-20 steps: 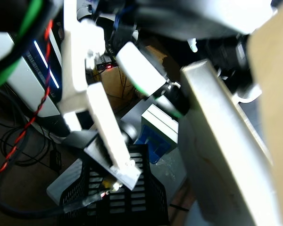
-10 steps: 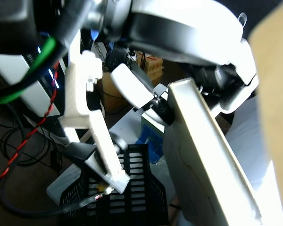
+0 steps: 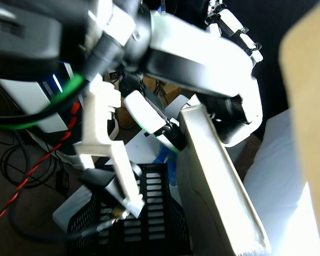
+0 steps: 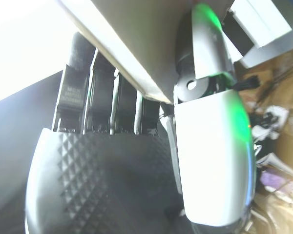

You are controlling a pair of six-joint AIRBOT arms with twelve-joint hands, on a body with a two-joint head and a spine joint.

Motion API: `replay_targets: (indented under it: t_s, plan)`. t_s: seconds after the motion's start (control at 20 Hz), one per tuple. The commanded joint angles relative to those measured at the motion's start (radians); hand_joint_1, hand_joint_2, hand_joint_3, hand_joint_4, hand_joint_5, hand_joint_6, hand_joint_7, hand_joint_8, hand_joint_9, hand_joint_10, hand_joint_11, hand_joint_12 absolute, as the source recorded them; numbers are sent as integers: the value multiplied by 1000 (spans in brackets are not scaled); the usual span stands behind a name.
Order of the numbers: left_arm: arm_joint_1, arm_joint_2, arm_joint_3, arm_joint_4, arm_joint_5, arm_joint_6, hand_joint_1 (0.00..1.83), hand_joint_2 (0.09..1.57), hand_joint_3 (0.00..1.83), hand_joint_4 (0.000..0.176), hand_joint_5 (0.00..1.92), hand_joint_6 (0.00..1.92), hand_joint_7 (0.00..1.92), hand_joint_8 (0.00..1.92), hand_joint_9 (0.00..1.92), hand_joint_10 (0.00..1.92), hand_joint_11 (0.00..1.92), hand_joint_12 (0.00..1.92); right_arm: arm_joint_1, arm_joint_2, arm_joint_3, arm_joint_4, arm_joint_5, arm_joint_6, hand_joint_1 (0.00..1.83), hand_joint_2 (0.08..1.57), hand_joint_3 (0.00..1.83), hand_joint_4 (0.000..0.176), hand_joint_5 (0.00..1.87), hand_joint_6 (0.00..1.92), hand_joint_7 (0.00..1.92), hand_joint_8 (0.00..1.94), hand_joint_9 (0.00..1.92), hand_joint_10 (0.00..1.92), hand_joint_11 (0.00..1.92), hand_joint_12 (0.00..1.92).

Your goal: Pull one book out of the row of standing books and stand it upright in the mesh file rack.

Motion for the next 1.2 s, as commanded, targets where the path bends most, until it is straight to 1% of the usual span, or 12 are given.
replay_targets:
  t_s: [0.0, 0.15, 0.45, 0.55, 0.65, 0.7, 0.75, 0.85, 0.9, 1.0, 1.05, 1.15]
  plan:
    - [0, 5, 2, -18, -127, -5, 547, 1346, 0, 3, 69, 0, 0, 0, 0, 0, 0, 0, 4, 12, 6, -12, -109, -11, 1359, 1181, 0, 0, 796, 1165, 875, 1178, 787, 1485, 613, 1820]
    - [7, 5, 1, -25, -132, -6, 523, 1349, 1, 0, 72, 1, 0, 0, 0, 0, 0, 0, -19, -1, 15, -13, -109, -11, 1362, 1176, 1, 0, 805, 1037, 876, 1217, 810, 1507, 735, 1817]
    - [36, 13, -10, -48, -157, -8, 502, 1350, 1, 8, 61, 0, 0, 0, 0, 0, 0, 0, -118, -57, 50, -15, -147, -10, 1359, 1185, 0, 0, 798, 1092, 830, 1254, 815, 1492, 769, 1751]
    - [39, 13, -10, -49, -162, -11, 457, 1358, 4, 29, 38, 0, 0, 0, 0, 0, 0, 0, -135, -70, 59, -15, -162, -10, 1336, 1244, 16, 0, 625, 1357, 703, 1431, 776, 1587, 938, 1746]
    - [42, 14, -12, -50, -170, -13, 466, 1362, 3, 34, 32, 0, 0, 0, 0, 0, 0, 0, -147, -80, 65, -15, -165, -10, 1319, 1292, 10, 0, 535, 1417, 638, 1571, 697, 1694, 845, 1841]
    - [43, 14, -12, -50, -171, -13, 477, 1361, 2, 32, 36, 2, 0, 0, 0, 0, 0, 0, -153, -82, 65, -15, -167, -10, 1325, 1277, 0, 0, 565, 1478, 653, 1456, 735, 1617, 748, 1779]
    - [43, 13, -12, -51, -172, -13, 493, 1358, 0, 25, 47, 5, 0, 0, 0, 0, 0, 0, -162, -84, 65, -14, -170, -10, 1321, 1324, 3, 0, 451, 1678, 565, 1515, 646, 1663, 583, 1793]
    - [46, 13, -12, -53, -174, -14, 499, 1357, 0, 24, 50, 5, 0, 0, 0, 0, 0, 0, -177, -90, 69, -9, -174, -9, 1292, 1320, 2, 0, 595, 1623, 489, 1530, 632, 1635, 684, 1725]
    - [47, 13, -13, -53, -176, -14, 500, 1359, 0, 25, 50, 5, 0, 0, 0, 0, 0, 0, -182, -91, 70, -3, -174, -9, 1253, 1388, 3, 0, 562, 1690, 333, 1717, 483, 1793, 552, 1882]
    - [49, 12, -13, -55, -176, -17, 465, 1365, 3, 27, 45, 1, 0, 0, 0, 0, 0, 0, -195, -97, 71, -2, -173, -9, 1296, 1318, 0, 0, 568, 1616, 557, 1517, 623, 1664, 546, 1775]
    - [50, 12, -13, -55, -177, -17, 485, 1362, 1, 17, 60, 6, 0, 0, 0, 0, 0, 0, -198, -99, 72, -2, -173, -9, 1115, 1339, 2, 0, 592, 1616, 576, 1556, 529, 1448, 477, 1777]
    - [52, 12, -13, -57, -177, -18, 490, 1361, 0, 23, 59, 4, 0, 0, 0, 0, 0, 0, -206, -99, 68, -2, -171, -9, 1083, 1330, 0, 18, 590, 1565, 642, 1551, 618, 1364, 571, 1720]
